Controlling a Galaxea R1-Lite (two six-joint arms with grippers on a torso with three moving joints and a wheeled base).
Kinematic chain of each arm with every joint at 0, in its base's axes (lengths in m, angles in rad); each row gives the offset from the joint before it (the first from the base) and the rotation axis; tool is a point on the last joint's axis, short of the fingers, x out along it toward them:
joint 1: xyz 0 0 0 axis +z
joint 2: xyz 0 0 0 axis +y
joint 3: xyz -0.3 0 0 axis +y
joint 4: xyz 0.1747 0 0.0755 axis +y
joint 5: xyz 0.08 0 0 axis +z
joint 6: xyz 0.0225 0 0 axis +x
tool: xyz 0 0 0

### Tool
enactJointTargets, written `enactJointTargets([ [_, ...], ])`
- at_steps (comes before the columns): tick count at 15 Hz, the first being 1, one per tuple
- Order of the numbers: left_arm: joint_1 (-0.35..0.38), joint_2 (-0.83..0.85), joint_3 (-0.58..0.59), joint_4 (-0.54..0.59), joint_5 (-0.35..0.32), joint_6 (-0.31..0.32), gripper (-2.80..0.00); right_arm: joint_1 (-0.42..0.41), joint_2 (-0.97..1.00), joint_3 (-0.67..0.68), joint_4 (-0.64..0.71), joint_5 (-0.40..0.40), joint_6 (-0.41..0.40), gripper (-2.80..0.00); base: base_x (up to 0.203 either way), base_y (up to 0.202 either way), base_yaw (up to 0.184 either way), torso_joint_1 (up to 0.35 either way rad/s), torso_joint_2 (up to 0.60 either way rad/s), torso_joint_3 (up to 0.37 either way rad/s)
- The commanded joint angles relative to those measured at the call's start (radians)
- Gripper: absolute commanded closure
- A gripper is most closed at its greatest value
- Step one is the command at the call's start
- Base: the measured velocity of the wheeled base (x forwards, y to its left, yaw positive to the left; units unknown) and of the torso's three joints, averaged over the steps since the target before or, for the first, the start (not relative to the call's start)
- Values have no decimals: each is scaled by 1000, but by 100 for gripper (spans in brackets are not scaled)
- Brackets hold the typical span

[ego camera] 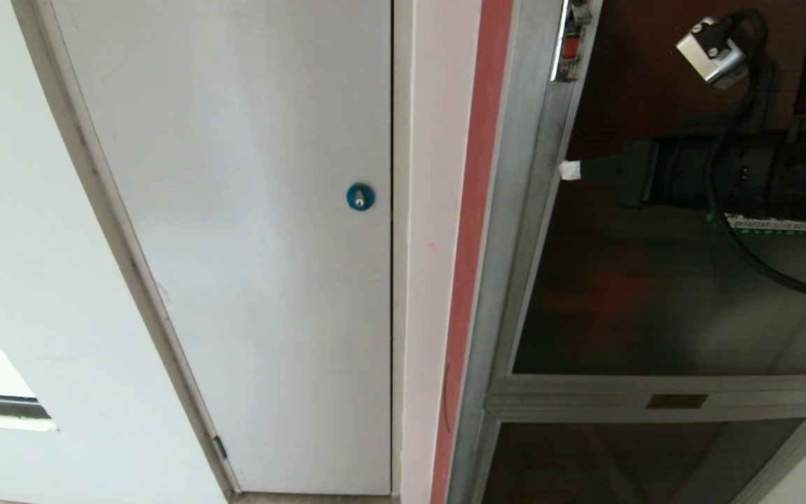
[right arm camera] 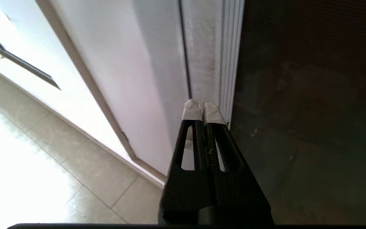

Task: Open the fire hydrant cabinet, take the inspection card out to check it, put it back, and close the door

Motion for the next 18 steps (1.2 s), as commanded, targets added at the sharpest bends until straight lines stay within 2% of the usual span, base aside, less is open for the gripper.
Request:
enactJointTargets([
  [1, 0, 0, 6, 0, -1, 0, 0, 11, -46, 13, 1, 5, 3, 0, 0, 0, 0, 0, 0, 0],
  [7, 0, 1, 6, 0, 0, 0, 0, 20, -95, -11, -1, 5, -1, 0, 0, 0, 0, 0, 0, 0],
  [11, 0, 1, 6, 0, 0, 0, 0, 21, -92, -106, 18, 5, -1, 0, 0, 0, 0, 0, 0, 0],
  [18, 0, 0, 6, 0, -1, 0, 0, 22, -57, -331, 156, 3, 0, 0, 0, 0, 0, 0, 0, 0],
])
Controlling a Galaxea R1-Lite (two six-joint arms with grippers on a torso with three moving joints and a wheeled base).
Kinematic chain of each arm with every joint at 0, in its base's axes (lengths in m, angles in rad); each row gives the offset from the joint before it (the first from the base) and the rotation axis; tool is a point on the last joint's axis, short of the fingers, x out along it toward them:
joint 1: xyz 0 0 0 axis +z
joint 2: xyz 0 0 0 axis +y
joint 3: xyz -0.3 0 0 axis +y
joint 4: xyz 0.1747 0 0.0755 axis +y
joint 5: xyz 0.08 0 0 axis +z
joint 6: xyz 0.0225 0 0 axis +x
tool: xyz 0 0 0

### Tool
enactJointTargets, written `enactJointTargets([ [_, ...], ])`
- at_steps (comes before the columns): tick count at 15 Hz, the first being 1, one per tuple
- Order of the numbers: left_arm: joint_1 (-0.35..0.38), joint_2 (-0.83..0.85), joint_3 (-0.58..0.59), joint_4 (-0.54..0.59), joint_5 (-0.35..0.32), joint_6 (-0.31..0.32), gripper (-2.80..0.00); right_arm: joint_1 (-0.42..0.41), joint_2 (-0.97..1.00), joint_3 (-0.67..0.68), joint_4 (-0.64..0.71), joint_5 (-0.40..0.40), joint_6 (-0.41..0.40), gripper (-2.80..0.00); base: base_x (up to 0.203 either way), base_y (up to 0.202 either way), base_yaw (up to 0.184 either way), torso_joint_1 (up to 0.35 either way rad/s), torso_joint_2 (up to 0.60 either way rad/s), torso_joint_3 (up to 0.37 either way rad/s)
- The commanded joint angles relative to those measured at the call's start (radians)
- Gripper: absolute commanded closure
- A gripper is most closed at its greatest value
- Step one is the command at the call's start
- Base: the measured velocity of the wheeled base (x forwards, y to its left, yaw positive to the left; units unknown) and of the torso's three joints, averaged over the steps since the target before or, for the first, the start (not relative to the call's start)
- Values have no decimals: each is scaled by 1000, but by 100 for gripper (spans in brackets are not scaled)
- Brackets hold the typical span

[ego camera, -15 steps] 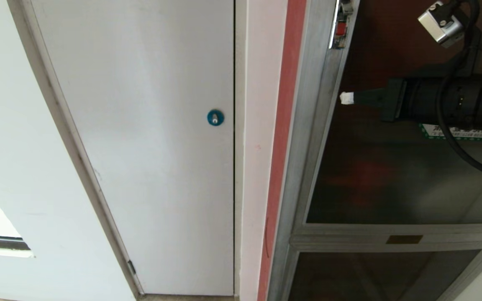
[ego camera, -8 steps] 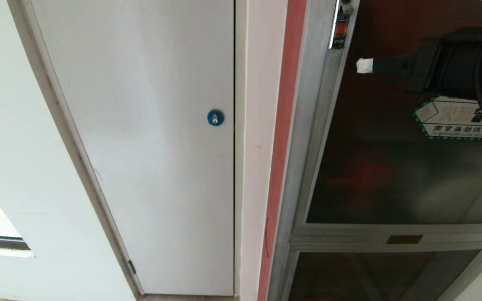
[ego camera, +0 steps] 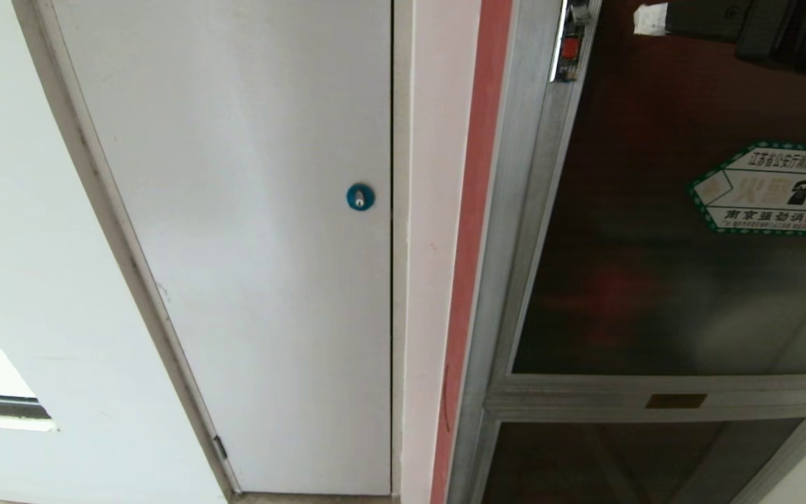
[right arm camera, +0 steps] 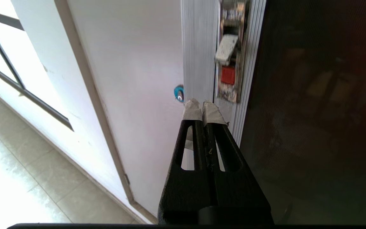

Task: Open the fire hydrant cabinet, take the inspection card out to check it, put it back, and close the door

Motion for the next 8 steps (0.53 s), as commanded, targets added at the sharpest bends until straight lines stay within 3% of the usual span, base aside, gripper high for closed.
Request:
enactJointTargets([
  [1, 0, 1, 6, -1, 0, 0, 0, 1, 24, -63, 23, 2, 0, 0, 0, 0, 0, 0, 0, 0],
  [8, 0, 1, 6, -1, 1, 0, 0, 0, 151, -260, 113, 0, 1, 0, 0, 0, 0, 0, 0, 0],
])
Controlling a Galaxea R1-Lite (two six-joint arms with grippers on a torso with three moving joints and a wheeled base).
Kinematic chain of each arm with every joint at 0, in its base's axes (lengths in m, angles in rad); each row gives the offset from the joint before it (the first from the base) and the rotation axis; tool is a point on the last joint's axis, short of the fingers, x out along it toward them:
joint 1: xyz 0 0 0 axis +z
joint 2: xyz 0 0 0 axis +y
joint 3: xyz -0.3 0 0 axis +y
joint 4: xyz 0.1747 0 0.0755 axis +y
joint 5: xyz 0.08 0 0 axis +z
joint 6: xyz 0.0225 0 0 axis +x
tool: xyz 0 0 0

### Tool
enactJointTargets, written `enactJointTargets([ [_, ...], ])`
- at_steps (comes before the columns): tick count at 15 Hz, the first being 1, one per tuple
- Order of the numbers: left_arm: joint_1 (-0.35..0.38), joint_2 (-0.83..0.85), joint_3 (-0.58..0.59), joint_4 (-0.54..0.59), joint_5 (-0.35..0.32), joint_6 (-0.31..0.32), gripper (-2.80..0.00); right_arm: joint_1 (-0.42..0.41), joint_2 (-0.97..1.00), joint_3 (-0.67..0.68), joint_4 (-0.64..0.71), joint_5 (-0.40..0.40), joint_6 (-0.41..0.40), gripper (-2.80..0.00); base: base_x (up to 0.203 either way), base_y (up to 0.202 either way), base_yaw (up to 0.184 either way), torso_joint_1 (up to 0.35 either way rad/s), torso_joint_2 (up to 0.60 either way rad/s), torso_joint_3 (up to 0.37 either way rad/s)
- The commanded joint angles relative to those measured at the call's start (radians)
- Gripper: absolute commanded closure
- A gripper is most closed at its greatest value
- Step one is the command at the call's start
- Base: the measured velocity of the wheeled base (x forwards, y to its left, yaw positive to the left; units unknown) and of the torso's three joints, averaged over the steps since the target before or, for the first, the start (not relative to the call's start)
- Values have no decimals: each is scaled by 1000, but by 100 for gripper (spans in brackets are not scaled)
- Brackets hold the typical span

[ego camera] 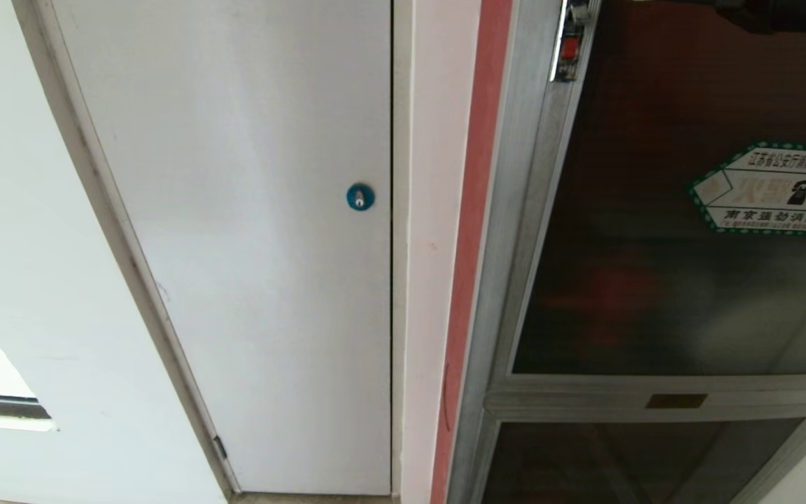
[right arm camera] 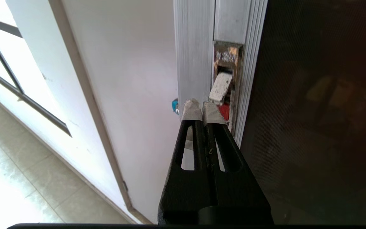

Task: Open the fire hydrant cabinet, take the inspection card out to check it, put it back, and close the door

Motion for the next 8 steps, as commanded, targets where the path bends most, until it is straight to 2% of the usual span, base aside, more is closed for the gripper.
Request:
enactJointTargets([
  [1, 0, 1, 6, 0, 1, 0, 0, -1, 47, -45, 9, 2, 1, 0, 0, 0, 0, 0, 0, 0],
  [8, 0, 0, 6, 0, 1, 0, 0, -1, 90, -83, 0, -15, -2, 0, 0, 0, 0, 0, 0, 0],
])
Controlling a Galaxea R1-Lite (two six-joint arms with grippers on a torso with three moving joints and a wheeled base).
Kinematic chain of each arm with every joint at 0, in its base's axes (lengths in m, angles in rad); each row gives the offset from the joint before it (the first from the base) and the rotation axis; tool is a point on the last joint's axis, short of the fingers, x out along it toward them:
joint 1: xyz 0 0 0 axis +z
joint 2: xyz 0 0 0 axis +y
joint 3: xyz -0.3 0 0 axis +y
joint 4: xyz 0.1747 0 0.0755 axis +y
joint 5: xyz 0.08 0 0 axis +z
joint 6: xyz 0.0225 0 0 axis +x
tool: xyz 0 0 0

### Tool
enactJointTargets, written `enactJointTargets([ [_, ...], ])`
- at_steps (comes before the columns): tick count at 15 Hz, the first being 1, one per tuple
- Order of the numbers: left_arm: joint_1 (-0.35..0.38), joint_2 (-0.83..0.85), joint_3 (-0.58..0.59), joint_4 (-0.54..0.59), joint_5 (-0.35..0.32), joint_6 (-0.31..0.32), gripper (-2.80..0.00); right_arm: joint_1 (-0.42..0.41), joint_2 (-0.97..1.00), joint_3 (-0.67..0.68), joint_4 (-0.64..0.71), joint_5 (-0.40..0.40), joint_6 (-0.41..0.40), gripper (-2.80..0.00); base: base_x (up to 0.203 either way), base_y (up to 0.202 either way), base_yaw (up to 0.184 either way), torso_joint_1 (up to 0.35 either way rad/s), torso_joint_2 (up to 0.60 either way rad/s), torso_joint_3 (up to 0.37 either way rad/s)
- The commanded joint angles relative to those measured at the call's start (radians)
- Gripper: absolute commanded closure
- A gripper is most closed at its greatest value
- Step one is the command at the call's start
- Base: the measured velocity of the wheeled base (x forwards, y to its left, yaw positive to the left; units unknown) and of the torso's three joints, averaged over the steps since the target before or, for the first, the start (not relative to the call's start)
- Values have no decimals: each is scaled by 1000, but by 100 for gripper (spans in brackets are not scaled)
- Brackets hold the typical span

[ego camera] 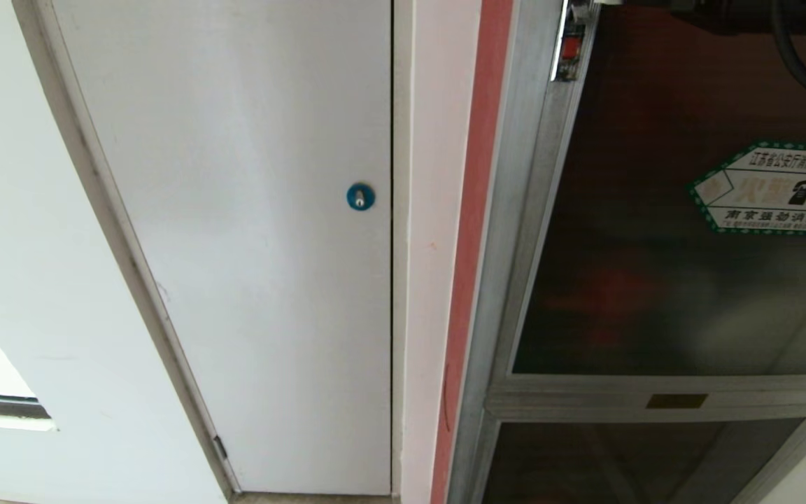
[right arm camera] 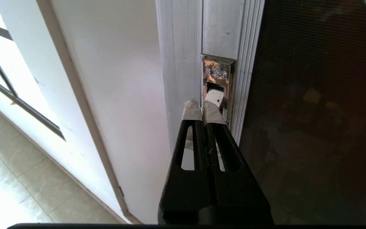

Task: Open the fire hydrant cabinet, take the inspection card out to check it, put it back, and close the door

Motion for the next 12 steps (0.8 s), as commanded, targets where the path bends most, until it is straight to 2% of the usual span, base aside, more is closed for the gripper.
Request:
enactJointTargets([
  [1, 1, 1, 6, 0, 0, 0, 0, 0, 15, -2, -1, -1, -1, 0, 0, 0, 0, 0, 0, 0],
  [12, 0, 1, 6, 0, 1, 0, 0, -6, 51, -1, -41, -1, -2, 0, 0, 0, 0, 0, 0, 0],
])
